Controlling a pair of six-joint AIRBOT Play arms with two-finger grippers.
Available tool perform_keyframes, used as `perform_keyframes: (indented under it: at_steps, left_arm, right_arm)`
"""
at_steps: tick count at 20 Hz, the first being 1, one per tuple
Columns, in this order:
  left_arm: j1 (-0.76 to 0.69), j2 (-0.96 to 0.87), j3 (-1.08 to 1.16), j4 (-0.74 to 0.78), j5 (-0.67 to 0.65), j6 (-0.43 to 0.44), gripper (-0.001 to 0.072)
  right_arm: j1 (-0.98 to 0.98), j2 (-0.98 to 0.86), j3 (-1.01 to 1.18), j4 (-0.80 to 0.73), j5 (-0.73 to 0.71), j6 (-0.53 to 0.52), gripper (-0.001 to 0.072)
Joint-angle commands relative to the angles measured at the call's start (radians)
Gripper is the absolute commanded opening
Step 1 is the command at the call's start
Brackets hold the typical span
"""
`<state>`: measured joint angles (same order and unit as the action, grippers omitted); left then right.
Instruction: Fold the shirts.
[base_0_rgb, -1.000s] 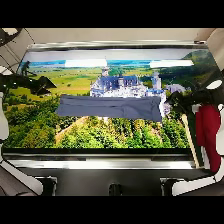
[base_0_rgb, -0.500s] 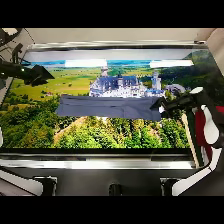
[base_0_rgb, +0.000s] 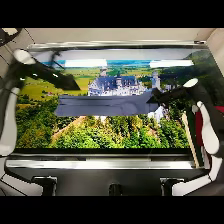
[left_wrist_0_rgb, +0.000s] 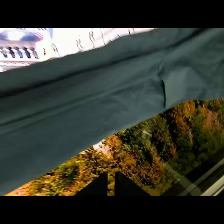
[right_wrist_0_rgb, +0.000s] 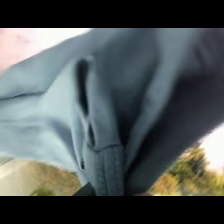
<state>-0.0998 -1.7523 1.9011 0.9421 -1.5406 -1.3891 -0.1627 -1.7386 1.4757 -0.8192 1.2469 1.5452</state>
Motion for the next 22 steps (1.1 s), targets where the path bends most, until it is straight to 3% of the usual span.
perform_keyframes:
  at_steps: [1, 2, 4, 7, 10, 15, 19, 22]
  left_arm:
    - [-0.179, -0.021, -0.125, -0.001, 0.098, 0.006, 0.0086]
    - [-0.228, -0.021, -0.169, -0.005, 0.180, 0.003, 0.0030]
    - [-0.307, -0.028, -0.222, -0.049, 0.342, -0.036, 0.0030]
    - [-0.396, -0.091, -0.217, -0.186, 0.452, -0.059, 0.0029]
    - [-0.484, -0.196, -0.189, -0.349, 0.500, -0.059, 0.0028]
    - [-0.599, -0.345, -0.121, -0.473, 0.515, -0.077, 0.0028]
    - [-0.700, -0.412, -0.080, -0.658, 0.615, -0.073, 0.0028]
    - [-0.727, -0.420, -0.064, -0.668, 0.614, -0.018, 0.0026]
  right_arm:
    - [0.006, 0.172, 0.001, -0.081, 0.075, -0.004, 0.0034]
    - [0.006, 0.227, 0.001, -0.113, 0.127, -0.003, 0.0034]
    - [0.006, 0.331, 0.001, -0.202, 0.214, 0.023, 0.0034]
    - [0.006, 0.476, 0.001, -0.338, 0.316, 0.069, 0.0034]
    - [0.006, 0.586, 0.001, -0.354, 0.372, 0.100, 0.0034]
    - [0.006, 0.721, 0.001, -0.380, 0.459, 0.148, 0.0034]
    - [0.006, 0.809, 0.001, -0.383, 0.539, 0.198, 0.0035]
    - [0.006, 0.816, 0.001, -0.386, 0.538, 0.207, 0.0034]
